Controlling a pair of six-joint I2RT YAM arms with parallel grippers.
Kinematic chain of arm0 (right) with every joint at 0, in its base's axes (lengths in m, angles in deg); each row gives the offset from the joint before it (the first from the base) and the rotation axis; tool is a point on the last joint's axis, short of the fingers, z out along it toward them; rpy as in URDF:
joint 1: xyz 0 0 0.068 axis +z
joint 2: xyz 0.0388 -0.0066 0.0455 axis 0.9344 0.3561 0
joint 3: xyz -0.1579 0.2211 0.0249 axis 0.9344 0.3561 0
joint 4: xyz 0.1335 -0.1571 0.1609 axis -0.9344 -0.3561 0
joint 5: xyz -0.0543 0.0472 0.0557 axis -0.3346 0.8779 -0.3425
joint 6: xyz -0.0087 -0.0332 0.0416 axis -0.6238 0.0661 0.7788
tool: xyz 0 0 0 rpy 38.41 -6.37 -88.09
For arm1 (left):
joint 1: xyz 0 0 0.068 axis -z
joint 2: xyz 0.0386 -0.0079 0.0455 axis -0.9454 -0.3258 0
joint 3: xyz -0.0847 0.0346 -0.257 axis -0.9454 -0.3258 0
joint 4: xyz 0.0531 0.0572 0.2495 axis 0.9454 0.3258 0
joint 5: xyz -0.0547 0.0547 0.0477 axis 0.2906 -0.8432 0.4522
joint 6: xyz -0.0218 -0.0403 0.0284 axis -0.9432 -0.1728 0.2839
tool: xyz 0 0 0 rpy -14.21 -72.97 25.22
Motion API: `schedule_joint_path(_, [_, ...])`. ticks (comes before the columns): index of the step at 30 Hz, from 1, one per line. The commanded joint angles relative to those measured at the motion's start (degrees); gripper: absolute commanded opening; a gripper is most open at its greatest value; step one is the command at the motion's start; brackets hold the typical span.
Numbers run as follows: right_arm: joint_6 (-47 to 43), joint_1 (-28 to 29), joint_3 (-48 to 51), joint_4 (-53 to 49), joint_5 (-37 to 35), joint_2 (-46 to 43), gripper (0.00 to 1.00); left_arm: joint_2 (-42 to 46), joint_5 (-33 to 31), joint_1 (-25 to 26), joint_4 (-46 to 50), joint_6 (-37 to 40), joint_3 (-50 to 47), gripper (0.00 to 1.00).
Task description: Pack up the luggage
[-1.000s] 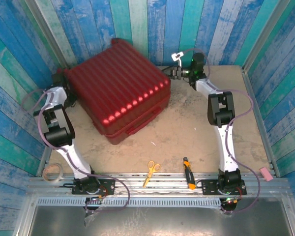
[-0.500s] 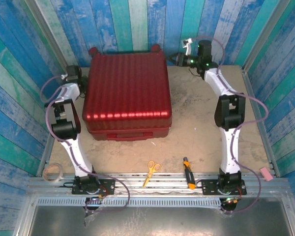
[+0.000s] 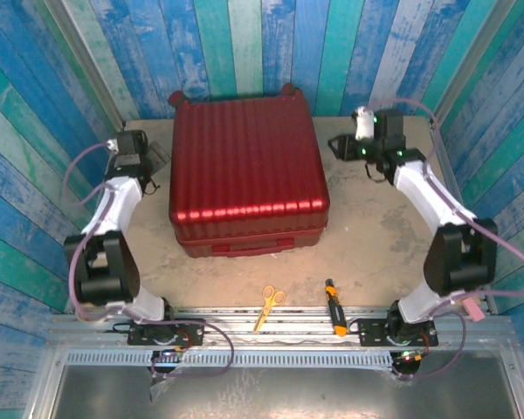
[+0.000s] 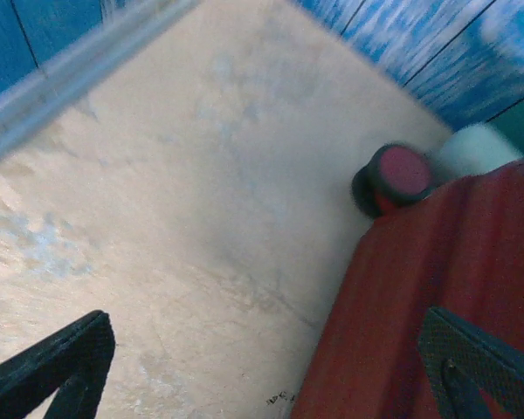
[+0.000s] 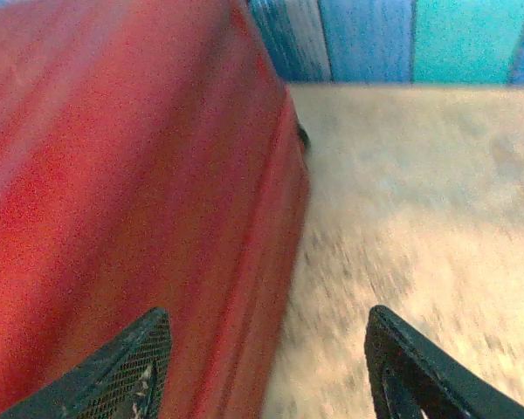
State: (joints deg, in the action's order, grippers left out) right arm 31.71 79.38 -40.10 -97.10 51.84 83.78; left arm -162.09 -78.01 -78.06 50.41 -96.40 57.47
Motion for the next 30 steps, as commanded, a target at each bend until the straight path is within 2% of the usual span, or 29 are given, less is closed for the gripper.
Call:
schedule_joint_path(1, [-1.3, -0.9, 6.8, -4.5, -7.0, -10.9, 0.63, 8.2, -0.4, -0.7, 2.9, 4.3, 0.7, 0.94])
schedule_joint_path(5, [0.1, -2.1, 13.4, -12.1, -8.9, -23.2, 0.64, 11.3, 6.5, -0.6, 4.3, 6.5, 5.3, 0.93])
schedule_joint_path(9, [1.2, -1.0, 22.8, -13.1, 1.1, -34.4, 0.64, 13.0, 16.9, -0.3, 2.5, 7.4, 8.5, 0.93])
schedule_joint_path(12, [2.3, 2.2, 30.8, -10.6, 7.8, -41.4, 0.66, 12.9, 19.7, 3.5, 3.8, 10.1, 11.6, 0.94])
schedule_joint_path(15, [1.8, 6.6, 37.8, -6.9, 9.5, -45.8, 0.71, 12.2, 20.3, 8.8, 5.7, 12.2, 14.2, 0.95])
schedule_joint_path(19, [3.6, 10.6, 44.1, -2.0, 8.5, -45.0, 0.75, 12.1, 19.9, 13.3, 6.8, 11.9, 15.2, 0.97])
schedule_joint_path(22, [3.3, 14.0, 46.8, 2.7, 5.3, -42.2, 0.75, 12.5, 19.7, 14.6, 6.8, 11.1, 14.5, 0.97])
schedule_joint_path(25, [2.9, 14.9, 47.5, 7.4, 4.6, -38.1, 0.75, 12.5, 19.8, 15.7, 7.1, 10.3, 14.2, 0.97])
schedule_joint_path(28, [1.7, 15.0, 46.5, 9.9, 4.1, -33.5, 0.72, 11.9, 19.4, 17.7, 7.3, 9.8, 14.2, 0.97])
schedule_joint_path(30, [1.7, 15.1, 45.9, 11.3, 3.0, -31.1, 0.66, 11.5, 19.5, 18.8, 7.1, 9.2, 14.2, 0.97])
